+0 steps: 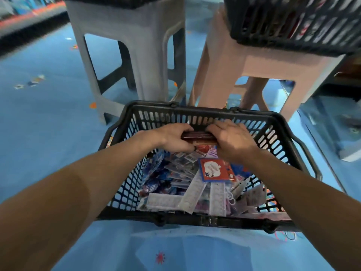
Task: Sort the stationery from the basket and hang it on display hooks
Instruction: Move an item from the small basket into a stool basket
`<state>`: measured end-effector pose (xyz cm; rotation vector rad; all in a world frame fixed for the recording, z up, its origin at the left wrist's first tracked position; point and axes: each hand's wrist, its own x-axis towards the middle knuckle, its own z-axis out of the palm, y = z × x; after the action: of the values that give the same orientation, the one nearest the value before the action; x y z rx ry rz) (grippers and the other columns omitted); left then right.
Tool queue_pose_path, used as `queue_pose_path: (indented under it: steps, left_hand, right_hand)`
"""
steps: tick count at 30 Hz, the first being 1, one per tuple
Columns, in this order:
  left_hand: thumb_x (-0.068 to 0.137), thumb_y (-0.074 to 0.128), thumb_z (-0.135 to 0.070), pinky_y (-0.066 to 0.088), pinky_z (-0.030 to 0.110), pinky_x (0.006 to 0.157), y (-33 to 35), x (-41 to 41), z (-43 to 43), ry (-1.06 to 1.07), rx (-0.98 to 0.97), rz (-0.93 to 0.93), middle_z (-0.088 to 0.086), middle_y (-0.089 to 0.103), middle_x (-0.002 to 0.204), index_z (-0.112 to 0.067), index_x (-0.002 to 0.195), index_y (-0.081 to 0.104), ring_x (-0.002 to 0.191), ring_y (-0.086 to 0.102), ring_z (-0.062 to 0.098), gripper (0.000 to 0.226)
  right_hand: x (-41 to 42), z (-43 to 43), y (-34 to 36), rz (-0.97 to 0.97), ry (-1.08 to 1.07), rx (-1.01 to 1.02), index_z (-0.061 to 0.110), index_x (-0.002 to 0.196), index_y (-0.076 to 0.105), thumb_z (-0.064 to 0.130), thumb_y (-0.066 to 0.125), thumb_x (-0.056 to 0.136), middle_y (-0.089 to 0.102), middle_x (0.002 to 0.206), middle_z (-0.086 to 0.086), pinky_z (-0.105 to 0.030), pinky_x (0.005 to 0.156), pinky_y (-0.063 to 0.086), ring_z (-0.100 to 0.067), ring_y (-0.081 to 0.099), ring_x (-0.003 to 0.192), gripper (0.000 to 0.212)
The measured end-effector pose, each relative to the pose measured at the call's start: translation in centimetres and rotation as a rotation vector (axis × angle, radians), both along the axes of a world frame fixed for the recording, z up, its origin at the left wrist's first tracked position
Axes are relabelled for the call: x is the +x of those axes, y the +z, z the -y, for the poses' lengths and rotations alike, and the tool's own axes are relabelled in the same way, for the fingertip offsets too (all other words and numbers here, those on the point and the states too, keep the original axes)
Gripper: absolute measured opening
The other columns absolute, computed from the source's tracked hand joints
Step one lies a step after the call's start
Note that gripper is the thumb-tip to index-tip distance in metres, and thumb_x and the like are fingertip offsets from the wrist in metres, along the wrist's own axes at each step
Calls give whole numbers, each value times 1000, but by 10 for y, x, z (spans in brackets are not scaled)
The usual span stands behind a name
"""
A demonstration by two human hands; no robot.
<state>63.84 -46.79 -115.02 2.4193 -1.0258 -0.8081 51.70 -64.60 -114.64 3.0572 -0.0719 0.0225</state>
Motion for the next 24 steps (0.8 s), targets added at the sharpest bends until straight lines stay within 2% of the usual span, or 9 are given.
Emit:
queue_pose_path:
  steps: [4, 7, 10, 13, 15, 17, 19, 21, 24]
  left_hand:
    - [77, 82, -45, 53, 32, 91, 9, -4, -3, -47, 57, -18, -7, 63, 113, -30, 127, 52, 101, 61, 13, 60]
    - [66, 91, -50, 51, 27, 77, 11, -5, -12, -21, 69, 90, -9, 62, 102, -28, 113, 54, 90, 61, 9, 64]
    - [56, 96, -55, 54, 28, 84, 7, -1, -26, 2, 74, 146, -8, 66, 102, -26, 112, 59, 95, 64, 13, 73]
    - [63, 94, -53, 55, 34, 94, 0, 4, -43, 12, 82, 160, -6, 68, 110, -23, 121, 61, 103, 65, 17, 73]
    - [69, 92, -49, 53, 33, 97, -7, 6, -51, 26, 76, 151, -5, 67, 114, -24, 124, 61, 106, 64, 17, 68]
    - [70, 91, -48, 53, 34, 97, -13, 8, -55, 61, 59, 118, -5, 67, 116, -26, 126, 61, 108, 64, 17, 67]
    - [70, 90, -48, 53, 34, 96, -17, 8, -56, 83, 54, 108, -4, 67, 114, -27, 125, 62, 107, 64, 17, 65]
    - [71, 90, -47, 54, 34, 96, -19, 6, -56, 98, 46, 83, -5, 68, 112, -28, 121, 64, 105, 65, 16, 60]
    - [75, 90, -42, 54, 32, 95, -19, -1, -53, 104, 20, 21, -7, 69, 107, -32, 108, 63, 102, 65, 14, 44]
  right_hand:
    - [-1, -6, 2, 151, 154, -70, 25, 126, 57, 23, 72, 72, 60, 118, 0, -38, 79, 36, -27, 50, 117, 56]
    - [-4, -10, 3, 351, 47, -34, 17, 120, 56, 26, 72, 76, 54, 117, -8, -41, 77, 40, -32, 48, 112, 48]
    - [-10, -16, 2, 453, -107, 16, 11, 117, 50, 31, 68, 81, 54, 110, -13, -43, 75, 47, -34, 51, 100, 45]
    - [-16, -23, -6, 86, -276, 203, 16, 116, 51, 41, 60, 94, 60, 103, -9, -36, 74, 45, -32, 59, 93, 34]
    - [-19, -28, -13, -220, -186, 253, 20, 104, 59, 51, 59, 96, 64, 101, -3, -34, 74, 48, -24, 60, 91, 33]
    - [-23, -38, -21, -463, -29, 370, 25, 114, 65, 58, 56, 96, 66, 117, 1, -34, 88, 51, -18, 60, 101, 39]
    - [-27, -50, -30, -694, 21, 427, 40, 137, 57, 71, 43, 95, 58, 142, 4, -38, 101, 49, -17, 61, 114, 53]
    - [-30, -57, -36, -885, -12, 397, 50, 144, 46, 75, 31, 95, 63, 139, -2, -39, 91, 55, -21, 72, 102, 57]
    - [-30, -55, -31, -954, -110, 378, 41, 140, 48, 73, 29, 97, 76, 109, -6, -32, 72, 55, -23, 75, 76, 57]
